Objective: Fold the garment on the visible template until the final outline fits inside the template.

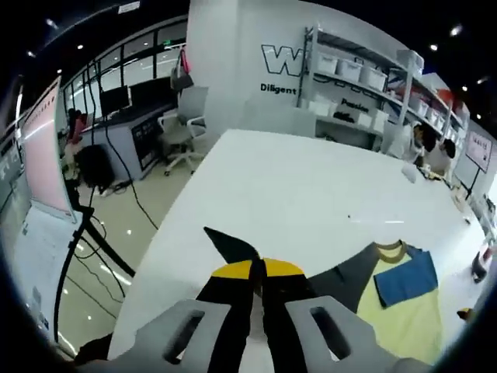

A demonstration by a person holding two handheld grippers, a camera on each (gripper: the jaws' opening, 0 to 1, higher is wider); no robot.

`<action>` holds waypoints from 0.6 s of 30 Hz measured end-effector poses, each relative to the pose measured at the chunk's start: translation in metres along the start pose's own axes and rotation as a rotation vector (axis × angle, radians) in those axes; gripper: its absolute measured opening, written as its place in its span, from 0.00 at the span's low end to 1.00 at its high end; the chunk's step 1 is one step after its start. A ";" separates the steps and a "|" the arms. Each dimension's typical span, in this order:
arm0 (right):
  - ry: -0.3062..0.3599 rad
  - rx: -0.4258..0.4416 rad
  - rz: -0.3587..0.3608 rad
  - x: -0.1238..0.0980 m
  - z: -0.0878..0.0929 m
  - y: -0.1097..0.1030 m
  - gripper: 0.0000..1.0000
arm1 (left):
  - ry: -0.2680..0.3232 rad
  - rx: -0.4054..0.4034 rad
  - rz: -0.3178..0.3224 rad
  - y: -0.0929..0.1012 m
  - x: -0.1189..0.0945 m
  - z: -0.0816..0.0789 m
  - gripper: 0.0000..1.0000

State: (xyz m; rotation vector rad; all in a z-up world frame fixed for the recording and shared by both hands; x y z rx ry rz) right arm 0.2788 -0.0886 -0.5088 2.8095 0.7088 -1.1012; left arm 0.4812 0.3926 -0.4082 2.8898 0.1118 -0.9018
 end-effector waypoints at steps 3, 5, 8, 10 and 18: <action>0.001 0.002 -0.002 -0.001 0.001 -0.001 0.88 | 0.035 0.037 0.064 0.027 0.001 -0.012 0.03; 0.003 0.004 -0.001 -0.001 0.001 0.000 0.89 | 0.050 0.051 0.092 0.045 0.001 -0.019 0.03; 0.004 0.004 0.001 -0.002 0.001 0.001 0.91 | 0.056 0.083 0.148 0.072 0.003 -0.024 0.03; 0.004 0.000 -0.001 -0.003 0.002 0.001 0.92 | 0.063 0.086 0.179 0.089 0.004 -0.026 0.03; -0.002 -0.001 0.005 -0.005 0.005 0.002 0.93 | 0.075 0.187 0.308 0.152 0.007 -0.024 0.03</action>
Point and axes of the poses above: the point that each gripper's makers call its tool centre point, and the gripper's own axes: x roughly forward along the fingers, y roughly to its right, z roughly out of its underside, the point moved 8 cm from there along -x, roughly backward along the fingers, and after that the axes turned 1 degree about z, right-handed, at the moved point
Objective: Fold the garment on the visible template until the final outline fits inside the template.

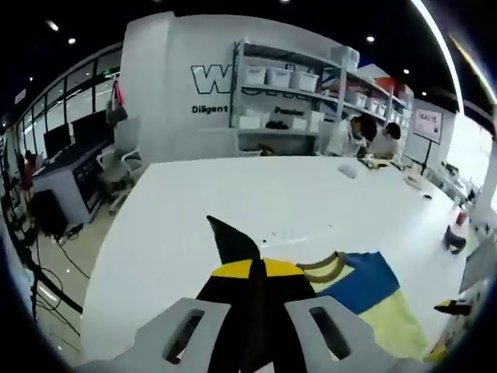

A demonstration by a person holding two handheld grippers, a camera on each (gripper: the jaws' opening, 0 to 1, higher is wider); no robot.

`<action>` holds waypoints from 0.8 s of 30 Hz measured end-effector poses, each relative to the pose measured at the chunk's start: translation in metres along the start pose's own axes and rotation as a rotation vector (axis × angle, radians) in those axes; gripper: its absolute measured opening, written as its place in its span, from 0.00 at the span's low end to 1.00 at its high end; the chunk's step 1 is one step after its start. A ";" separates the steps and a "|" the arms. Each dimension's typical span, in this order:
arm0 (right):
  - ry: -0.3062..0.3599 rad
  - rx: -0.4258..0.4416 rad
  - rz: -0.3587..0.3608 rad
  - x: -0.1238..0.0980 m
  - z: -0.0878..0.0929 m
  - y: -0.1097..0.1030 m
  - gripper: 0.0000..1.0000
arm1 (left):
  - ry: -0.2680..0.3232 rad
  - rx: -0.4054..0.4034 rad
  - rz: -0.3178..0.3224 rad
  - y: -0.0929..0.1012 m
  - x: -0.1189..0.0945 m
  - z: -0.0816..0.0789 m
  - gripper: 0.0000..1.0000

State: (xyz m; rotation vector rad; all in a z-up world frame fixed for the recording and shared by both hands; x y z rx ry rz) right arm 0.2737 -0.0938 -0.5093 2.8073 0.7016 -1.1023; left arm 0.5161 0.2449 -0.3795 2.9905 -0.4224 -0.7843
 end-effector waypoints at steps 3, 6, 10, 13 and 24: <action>-0.001 -0.003 0.002 -0.001 0.000 0.001 0.94 | 0.011 0.011 0.022 0.014 0.006 -0.003 0.03; 0.003 -0.001 0.007 -0.002 0.000 0.003 0.94 | 0.029 0.009 0.072 0.035 0.014 -0.004 0.03; 0.007 0.006 0.013 -0.003 0.001 0.005 0.94 | 0.034 0.035 0.120 0.065 0.023 -0.002 0.03; 0.005 0.008 0.016 -0.004 0.003 0.007 0.95 | 0.035 0.079 0.157 0.088 0.031 0.001 0.02; -0.009 0.016 0.027 -0.006 0.008 0.013 0.96 | 0.031 0.133 0.279 0.154 0.059 0.019 0.02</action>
Point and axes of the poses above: the point that each gripper's makers call its tool centre point, and the gripper's own axes: x roughly forward along the fingers, y roughly to its right, z roughly out of its underside, the point moved 8 cm from there along -x, roughly backward along the fingers, and after that the axes turned 1 degree about z, right-handed, at the moved point
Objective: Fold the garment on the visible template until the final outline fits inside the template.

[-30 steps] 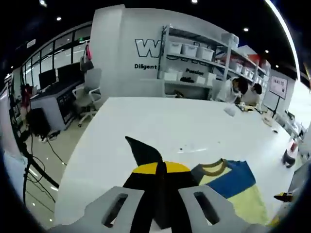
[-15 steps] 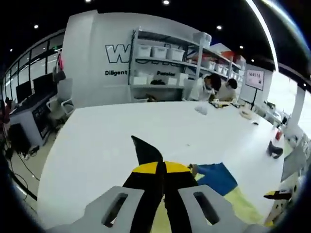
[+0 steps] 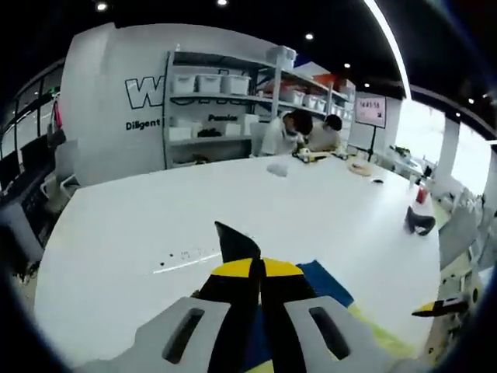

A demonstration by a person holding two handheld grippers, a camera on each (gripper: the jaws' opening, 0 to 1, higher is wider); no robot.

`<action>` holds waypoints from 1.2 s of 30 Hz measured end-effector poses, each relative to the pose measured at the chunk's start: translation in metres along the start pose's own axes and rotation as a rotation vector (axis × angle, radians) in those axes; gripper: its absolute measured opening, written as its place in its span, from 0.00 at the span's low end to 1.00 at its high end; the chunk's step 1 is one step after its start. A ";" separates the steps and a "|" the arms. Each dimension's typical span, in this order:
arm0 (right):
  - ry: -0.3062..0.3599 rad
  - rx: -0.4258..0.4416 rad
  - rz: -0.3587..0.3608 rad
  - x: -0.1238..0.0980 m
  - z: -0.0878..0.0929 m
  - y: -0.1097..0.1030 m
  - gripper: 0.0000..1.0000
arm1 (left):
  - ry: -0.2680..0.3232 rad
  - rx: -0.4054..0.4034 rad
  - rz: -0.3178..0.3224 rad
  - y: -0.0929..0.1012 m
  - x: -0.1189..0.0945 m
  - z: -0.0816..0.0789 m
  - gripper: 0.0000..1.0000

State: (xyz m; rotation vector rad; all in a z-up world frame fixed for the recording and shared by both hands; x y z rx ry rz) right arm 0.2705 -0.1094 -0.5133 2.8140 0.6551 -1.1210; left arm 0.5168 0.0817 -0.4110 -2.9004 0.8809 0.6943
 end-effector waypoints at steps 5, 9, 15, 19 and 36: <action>-0.008 0.000 0.005 -0.001 0.002 0.004 0.96 | 0.003 0.015 0.020 0.019 0.019 0.011 0.02; -0.015 0.002 0.014 -0.002 0.004 0.007 0.96 | -0.048 0.036 0.054 0.034 0.037 0.030 0.02; -0.024 0.004 0.019 0.000 0.006 0.009 0.96 | -0.107 0.056 0.083 0.045 0.056 0.056 0.03; -0.024 0.009 0.021 -0.001 0.008 0.010 0.96 | -0.126 0.056 0.104 0.048 0.065 0.066 0.03; -0.026 0.009 0.021 0.001 0.012 0.011 0.96 | -0.184 0.045 0.209 0.069 0.095 0.091 0.06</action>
Point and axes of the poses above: the point that each gripper's makers call its tool centre point, and the gripper's own axes: x roughly forward along the fingers, y roughly to its right, z roughly out of its underside, the point moved 8 cm from there along -x, roughly backward along the fingers, and after that the axes turned 1 degree about z, right-handed, at the moved point
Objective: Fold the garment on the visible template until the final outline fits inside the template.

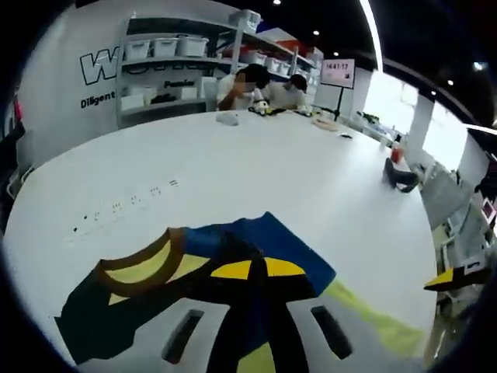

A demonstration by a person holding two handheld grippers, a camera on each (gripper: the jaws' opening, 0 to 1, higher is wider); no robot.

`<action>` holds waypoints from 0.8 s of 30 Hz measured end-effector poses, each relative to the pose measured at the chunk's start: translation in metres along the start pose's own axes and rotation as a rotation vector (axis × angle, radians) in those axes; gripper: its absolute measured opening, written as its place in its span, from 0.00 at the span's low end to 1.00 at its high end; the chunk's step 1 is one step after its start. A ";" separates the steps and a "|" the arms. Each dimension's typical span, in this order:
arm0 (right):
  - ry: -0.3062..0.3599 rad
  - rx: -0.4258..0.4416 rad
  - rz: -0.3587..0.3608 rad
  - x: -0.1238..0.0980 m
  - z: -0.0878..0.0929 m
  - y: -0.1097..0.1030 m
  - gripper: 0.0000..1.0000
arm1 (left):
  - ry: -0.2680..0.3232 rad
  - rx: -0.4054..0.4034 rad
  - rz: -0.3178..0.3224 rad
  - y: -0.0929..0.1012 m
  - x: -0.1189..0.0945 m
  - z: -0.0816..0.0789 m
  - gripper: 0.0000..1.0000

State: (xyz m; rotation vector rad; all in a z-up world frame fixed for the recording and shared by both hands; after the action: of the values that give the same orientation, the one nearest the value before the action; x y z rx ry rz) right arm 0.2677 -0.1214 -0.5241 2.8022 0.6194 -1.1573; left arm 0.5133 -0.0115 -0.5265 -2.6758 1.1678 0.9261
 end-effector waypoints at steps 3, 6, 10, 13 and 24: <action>0.009 0.003 0.000 0.000 -0.002 0.000 0.96 | -0.012 -0.004 0.025 0.003 -0.001 0.001 0.14; 0.011 0.002 -0.002 0.001 -0.004 -0.001 0.96 | -0.001 -0.014 0.031 -0.001 -0.007 -0.003 0.26; 0.014 -0.011 -0.015 0.004 -0.009 -0.007 0.97 | 0.026 -0.013 0.037 -0.009 -0.017 -0.008 0.40; 0.018 -0.020 -0.024 0.006 -0.013 -0.011 0.99 | 0.051 -0.053 0.058 -0.014 -0.025 -0.011 0.47; 0.077 -0.033 -0.062 0.023 -0.040 -0.036 0.99 | 0.075 -0.030 0.002 -0.049 -0.064 -0.013 0.67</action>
State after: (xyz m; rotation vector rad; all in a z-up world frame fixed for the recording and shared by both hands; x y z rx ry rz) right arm 0.2958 -0.0724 -0.5074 2.8306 0.7286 -1.0423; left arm 0.5201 0.0606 -0.4883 -2.7555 1.1808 0.8572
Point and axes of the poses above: the point that each gripper's makers call its tool centre point, and the gripper's own axes: x roughly forward along the fingers, y roughly to its right, z roughly out of its underside, the point moved 8 cm from there along -x, roughly backward along the fingers, and after that the axes turned 1 degree about z, right-handed, at the moved point
